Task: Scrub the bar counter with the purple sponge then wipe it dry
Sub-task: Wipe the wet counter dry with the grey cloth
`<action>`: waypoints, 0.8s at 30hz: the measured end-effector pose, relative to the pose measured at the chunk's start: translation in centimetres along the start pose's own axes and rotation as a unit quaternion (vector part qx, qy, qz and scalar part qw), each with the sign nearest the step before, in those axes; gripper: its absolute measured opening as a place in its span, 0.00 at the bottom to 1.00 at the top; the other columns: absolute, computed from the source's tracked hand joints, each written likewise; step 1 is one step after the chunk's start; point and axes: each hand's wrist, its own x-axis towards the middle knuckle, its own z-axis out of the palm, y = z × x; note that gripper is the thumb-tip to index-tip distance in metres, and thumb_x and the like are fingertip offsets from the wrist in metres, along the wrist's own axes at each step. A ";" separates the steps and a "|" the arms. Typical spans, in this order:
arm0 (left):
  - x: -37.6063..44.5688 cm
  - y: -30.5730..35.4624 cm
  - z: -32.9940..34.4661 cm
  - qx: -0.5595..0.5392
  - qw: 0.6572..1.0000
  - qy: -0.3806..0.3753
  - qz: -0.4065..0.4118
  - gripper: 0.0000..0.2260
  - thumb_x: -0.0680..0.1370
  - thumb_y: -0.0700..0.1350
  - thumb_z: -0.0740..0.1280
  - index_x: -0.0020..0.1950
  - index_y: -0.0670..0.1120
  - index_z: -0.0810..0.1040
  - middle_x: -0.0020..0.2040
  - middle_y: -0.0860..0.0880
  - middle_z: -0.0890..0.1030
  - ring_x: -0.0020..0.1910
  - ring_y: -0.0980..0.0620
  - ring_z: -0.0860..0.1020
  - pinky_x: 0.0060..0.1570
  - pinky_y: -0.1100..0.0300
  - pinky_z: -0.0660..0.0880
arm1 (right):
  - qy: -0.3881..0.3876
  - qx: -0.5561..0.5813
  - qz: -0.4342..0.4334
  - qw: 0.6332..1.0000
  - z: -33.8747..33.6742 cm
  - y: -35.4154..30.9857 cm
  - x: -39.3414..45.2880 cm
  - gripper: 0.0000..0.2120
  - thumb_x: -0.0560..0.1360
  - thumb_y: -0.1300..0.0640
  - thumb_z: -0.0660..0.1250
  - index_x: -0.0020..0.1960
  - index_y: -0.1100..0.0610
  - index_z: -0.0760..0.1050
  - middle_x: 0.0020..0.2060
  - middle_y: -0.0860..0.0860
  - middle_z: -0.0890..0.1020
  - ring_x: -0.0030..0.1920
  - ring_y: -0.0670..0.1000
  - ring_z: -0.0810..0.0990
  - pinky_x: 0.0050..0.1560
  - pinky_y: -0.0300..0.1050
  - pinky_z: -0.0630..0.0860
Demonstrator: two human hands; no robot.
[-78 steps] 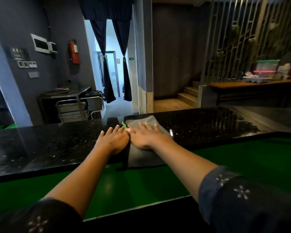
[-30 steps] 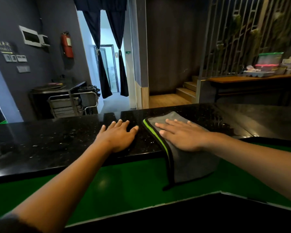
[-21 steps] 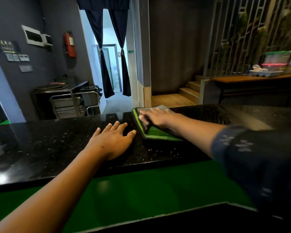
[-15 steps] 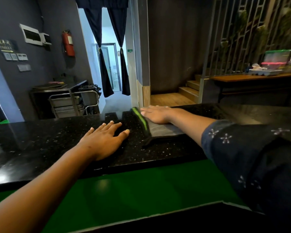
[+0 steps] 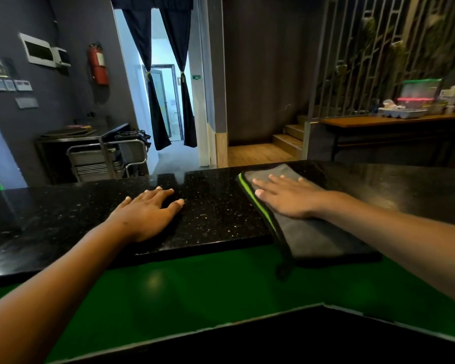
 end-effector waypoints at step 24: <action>2.7 9.2 2.5 -0.005 1.000 0.012 0.025 0.39 0.68 0.75 0.41 0.75 0.59 0.50 0.78 0.50 0.49 0.76 0.47 0.47 0.70 0.42 0.41 | -0.005 0.018 0.120 0.993 -2.4 8.9 11.5 0.29 0.77 0.32 0.41 0.75 0.39 0.51 0.78 0.50 0.49 0.76 0.57 0.46 0.70 0.63 0.42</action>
